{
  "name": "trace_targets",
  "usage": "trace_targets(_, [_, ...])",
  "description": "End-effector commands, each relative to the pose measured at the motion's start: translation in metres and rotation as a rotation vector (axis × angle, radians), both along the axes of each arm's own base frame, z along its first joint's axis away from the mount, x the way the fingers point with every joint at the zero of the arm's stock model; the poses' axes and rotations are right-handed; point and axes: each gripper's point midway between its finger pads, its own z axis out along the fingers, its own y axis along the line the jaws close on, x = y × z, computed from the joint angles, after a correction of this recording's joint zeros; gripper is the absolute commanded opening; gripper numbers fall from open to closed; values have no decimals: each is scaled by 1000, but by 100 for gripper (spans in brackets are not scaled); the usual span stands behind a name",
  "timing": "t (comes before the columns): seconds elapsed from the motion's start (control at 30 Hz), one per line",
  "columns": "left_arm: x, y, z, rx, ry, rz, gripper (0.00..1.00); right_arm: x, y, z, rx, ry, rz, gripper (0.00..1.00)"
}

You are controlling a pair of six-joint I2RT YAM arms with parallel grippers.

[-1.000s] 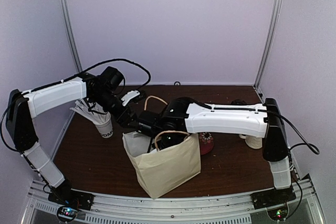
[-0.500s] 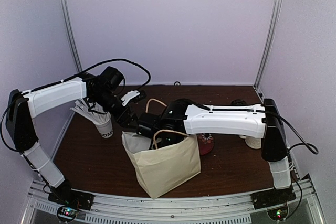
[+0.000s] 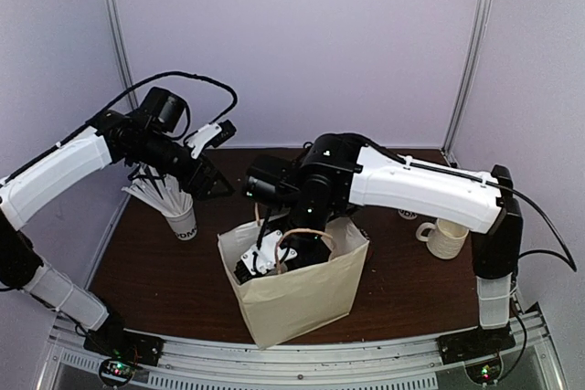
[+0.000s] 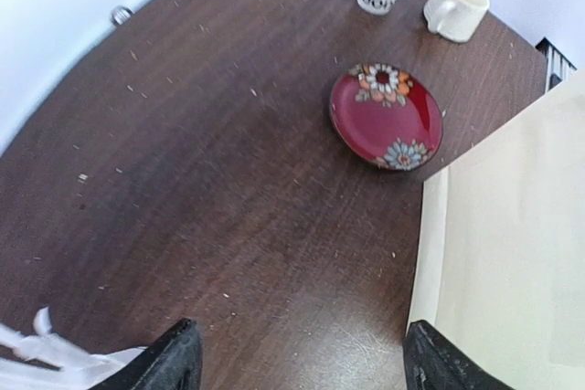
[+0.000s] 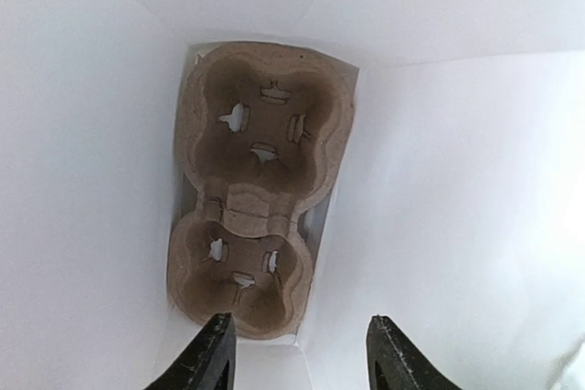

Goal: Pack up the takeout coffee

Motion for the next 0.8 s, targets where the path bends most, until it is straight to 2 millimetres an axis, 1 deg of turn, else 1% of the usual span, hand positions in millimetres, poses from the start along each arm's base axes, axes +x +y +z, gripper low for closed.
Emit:
trace_targets(0.0, [-1, 11, 51, -70, -115, 64, 79, -1, -8, 31, 32, -29, -19, 51])
trace_targets(0.07, [-12, 12, 70, -126, -135, 51, 79, 1, -9, 46, 64, -47, -23, 51])
trace_targets(0.13, [-27, 8, 89, -182, -161, 19, 79, -1, -9, 60, 103, -46, -19, 52])
trace_targets(0.2, [-47, -1, 102, -206, -201, -47, 81, -2, -9, 72, 126, -41, -20, 52])
trace_targets(0.23, [-60, -9, 106, -212, -216, -94, 83, -3, -10, 76, 132, -39, -18, 52])
trace_targets(0.27, [-69, -14, 109, -216, -226, -122, 84, -4, -12, 80, 134, -37, -15, 52])
trace_targets(0.37, [-83, -33, 109, -216, -211, -178, 85, -6, -16, 91, 152, -42, -7, 53])
trace_targets(0.47, [-90, -53, 106, -210, -190, -228, 84, -8, -21, 98, 157, -45, 4, 53])
trace_targets(0.53, [-91, -64, 104, -207, -181, -246, 83, -12, -26, 104, 162, -38, 15, 53])
trace_targets(0.63, [-89, -78, 103, -225, -167, -258, 82, -17, -33, 119, 192, -34, 19, 53])
trace_targets(0.67, [-87, -83, 103, -228, -165, -262, 82, -19, -36, 128, 211, -37, 18, 53])
trace_targets(0.77, [-84, -98, 101, -233, -141, -283, 78, -23, -44, 146, 251, -37, 6, 53])
